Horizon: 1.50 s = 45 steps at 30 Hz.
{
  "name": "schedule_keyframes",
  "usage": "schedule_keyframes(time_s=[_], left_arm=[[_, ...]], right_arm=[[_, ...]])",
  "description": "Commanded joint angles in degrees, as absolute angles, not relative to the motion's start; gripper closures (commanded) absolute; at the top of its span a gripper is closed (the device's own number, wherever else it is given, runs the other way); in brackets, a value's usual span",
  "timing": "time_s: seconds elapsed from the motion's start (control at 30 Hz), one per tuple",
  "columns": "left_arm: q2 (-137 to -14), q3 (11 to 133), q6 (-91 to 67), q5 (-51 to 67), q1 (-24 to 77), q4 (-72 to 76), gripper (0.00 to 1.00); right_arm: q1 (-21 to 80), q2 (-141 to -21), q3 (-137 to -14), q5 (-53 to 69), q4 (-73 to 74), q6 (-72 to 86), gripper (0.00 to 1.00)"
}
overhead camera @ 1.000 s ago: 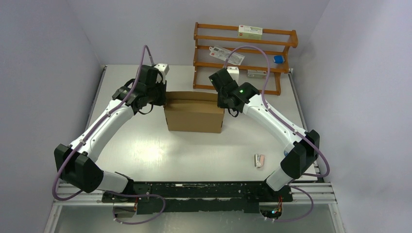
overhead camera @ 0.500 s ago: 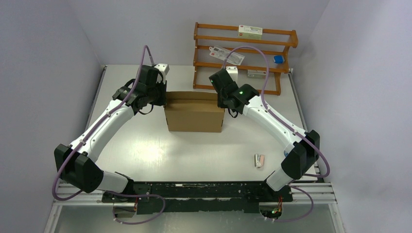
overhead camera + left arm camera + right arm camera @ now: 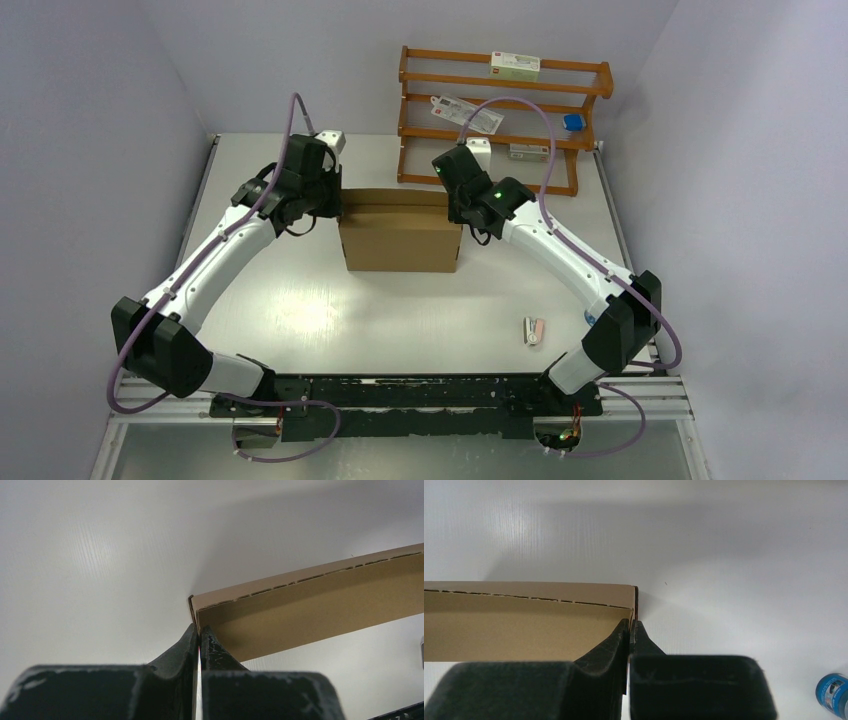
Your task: Fold the paper box
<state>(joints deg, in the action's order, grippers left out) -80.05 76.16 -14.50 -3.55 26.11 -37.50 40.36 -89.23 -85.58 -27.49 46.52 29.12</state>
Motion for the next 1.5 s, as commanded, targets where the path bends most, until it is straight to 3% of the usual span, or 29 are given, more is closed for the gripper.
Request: schedule_keyframes(time_s=[0.0,0.43,1.03,1.47], left_arm=[[-78.82,75.79,-18.66,3.61,29.31,-35.35,0.95],[-79.78,76.28,-20.01,3.46,30.47,-35.24,0.95],[-74.22,64.54,-24.51,2.88,30.79,-29.28,0.95],[-68.77,54.07,-28.73,0.14,32.39,-22.43,0.92]], right_arm=[[43.27,-91.09,-83.59,-20.0,43.59,31.0,1.0],[44.79,-91.87,-83.25,-20.63,43.19,31.3,1.0],[46.52,-88.39,-77.01,-23.55,36.29,32.58,1.0],[46.93,-81.92,-65.23,-24.22,24.48,34.8,0.96]])
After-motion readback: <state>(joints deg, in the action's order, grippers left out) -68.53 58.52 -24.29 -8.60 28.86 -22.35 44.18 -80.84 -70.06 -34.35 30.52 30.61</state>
